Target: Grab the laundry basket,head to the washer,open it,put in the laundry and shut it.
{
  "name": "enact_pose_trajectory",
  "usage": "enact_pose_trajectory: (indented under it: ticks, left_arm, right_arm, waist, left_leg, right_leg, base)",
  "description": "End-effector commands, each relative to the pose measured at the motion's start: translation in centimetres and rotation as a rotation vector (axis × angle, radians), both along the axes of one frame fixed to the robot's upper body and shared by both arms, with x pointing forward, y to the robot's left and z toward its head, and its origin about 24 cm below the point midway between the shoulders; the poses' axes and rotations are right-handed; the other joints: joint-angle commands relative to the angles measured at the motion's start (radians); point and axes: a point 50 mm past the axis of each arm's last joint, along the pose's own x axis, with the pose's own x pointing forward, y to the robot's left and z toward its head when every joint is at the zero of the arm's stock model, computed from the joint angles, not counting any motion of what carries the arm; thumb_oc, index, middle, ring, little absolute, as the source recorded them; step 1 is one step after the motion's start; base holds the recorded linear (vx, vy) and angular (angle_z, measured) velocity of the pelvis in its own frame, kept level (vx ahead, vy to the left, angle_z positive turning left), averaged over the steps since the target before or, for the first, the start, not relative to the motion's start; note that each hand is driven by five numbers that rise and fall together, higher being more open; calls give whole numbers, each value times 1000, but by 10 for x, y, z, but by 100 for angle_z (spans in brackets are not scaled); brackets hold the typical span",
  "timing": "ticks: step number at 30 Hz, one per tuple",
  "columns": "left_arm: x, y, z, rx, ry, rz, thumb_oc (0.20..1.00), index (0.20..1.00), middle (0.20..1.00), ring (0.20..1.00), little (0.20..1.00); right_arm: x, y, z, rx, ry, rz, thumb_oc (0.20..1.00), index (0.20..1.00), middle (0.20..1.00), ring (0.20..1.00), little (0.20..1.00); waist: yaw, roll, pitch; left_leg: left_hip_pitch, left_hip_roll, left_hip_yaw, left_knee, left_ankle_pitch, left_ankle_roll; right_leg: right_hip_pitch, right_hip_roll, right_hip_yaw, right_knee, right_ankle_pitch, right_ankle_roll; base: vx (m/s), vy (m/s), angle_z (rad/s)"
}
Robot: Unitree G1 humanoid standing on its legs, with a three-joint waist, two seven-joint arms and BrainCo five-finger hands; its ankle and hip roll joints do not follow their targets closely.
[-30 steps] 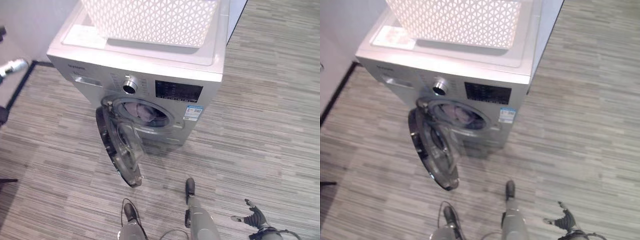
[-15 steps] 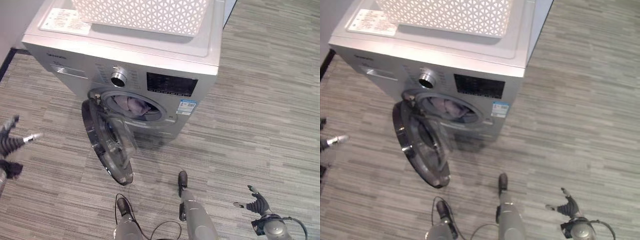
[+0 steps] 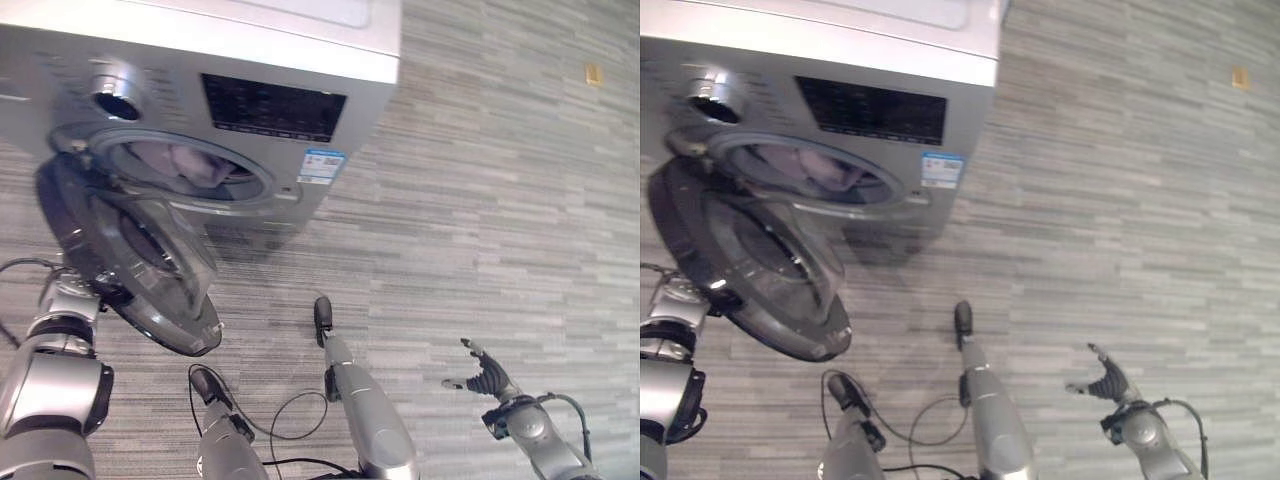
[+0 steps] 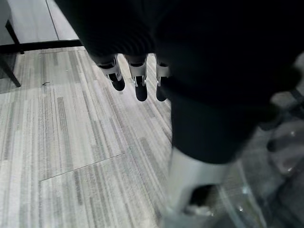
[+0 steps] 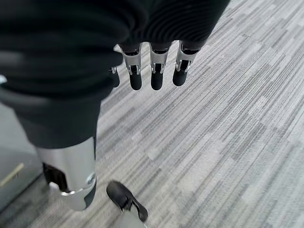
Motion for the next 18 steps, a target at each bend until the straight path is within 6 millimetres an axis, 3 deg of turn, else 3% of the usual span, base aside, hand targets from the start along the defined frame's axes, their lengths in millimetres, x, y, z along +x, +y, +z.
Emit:
enact_pose_trajectory:
  ticks: [1,4,6,7,10,11,12,14,15,16,18]
  left_arm:
    - [21,-20,22,21,-98,-77,1000,1000,1000,1000,1000]
    - [42,-49,32,15,-119,-162,1000,1000,1000,1000,1000]
    - [60,-82,40,5,-146,-258,1000,1000,1000,1000,1000]
    - [60,-82,40,5,-146,-259,1000,1000,1000,1000,1000]
    - [89,-161,66,-79,-267,-463,1000,1000,1000,1000,1000]
    - [89,-162,66,-79,-268,-464,1000,1000,1000,1000,1000]
    - [98,-218,90,-162,-395,-613,1000,1000,1000,1000,1000]
    - [98,-218,90,-163,-396,-614,1000,1000,1000,1000,1000]
    - [93,-260,121,-309,-621,-755,1000,1000,1000,1000,1000]
    - [82,-279,140,-376,-772,-853,1000,1000,1000,1000,1000]
    - [69,-290,143,-431,-871,-924,1000,1000,1000,1000,1000]
  right_arm:
    - [5,-5,12,-3,-87,-21,1000,1000,1000,1000,1000]
    - [10,2,15,17,-118,-10,1000,1000,1000,1000,1000]
    - [11,6,16,23,-128,-3,1000,1000,1000,1000,1000]
    - [11,6,16,23,-129,-4,1000,1000,1000,1000,1000]
    - [16,10,15,32,-141,-10,1000,1000,1000,1000,1000]
    - [16,10,15,32,-141,-12,1000,1000,1000,1000,1000]
    - [20,12,14,36,-153,-26,1000,1000,1000,1000,1000]
    - [20,12,14,36,-153,-28,1000,1000,1000,1000,1000]
    - [20,13,15,41,-176,-43,1000,1000,1000,1000,1000]
    - [17,14,16,47,-193,-52,1000,1000,1000,1000,1000]
    - [14,16,14,60,-203,-59,1000,1000,1000,1000,1000]
  waist:
    - [-35,-29,-35]
    - [-54,-31,-32]
    - [-67,-31,-33]
    - [-66,-31,-33]
    - [-93,-28,-40]
    - [-91,-28,-40]
    - [-108,-24,-49]
    - [-105,-25,-49]
    - [-112,-23,-55]
    - [-112,-22,-59]
    - [-113,-20,-63]
  left_leg:
    - [-128,67,-121,105,30,-7]
    - [-133,66,-113,77,42,-9]
    - [-128,66,-102,63,46,-8]
    - [-128,66,-101,62,47,-8]
    - [-113,63,-82,41,48,-8]
    - [-112,63,-81,40,48,-8]
    - [-95,60,-61,24,48,-8]
    - [-92,60,-59,22,49,-8]
    - [-76,56,-41,10,51,-10]
    - [-71,53,-41,3,53,-10]
    - [-65,50,-37,-7,54,-9]
  right_leg:
    - [-6,-100,-15,87,-102,128]
    - [-27,-96,-8,85,-96,130]
    - [-34,-95,-1,83,-93,131]
    - [-35,-95,0,83,-93,131]
    - [-44,-90,17,81,-90,130]
    - [-44,-89,18,81,-89,131]
    - [-48,-84,32,76,-86,132]
    - [-49,-84,34,76,-86,132]
    - [-52,-85,39,74,-83,135]
    - [-53,-88,36,73,-82,138]
    - [-54,-88,35,69,-82,140]
  base:
    - [-3,-52,2]
    - [3,-18,2]
    - [0,0,0]
    - [0,0,0]
    - [2,3,2]
    - [21,31,0]
    - [16,31,-4]
    - [14,23,-15]
    - [16,-1,-21]
    - [24,-4,-21]
    - [6,-3,-3]
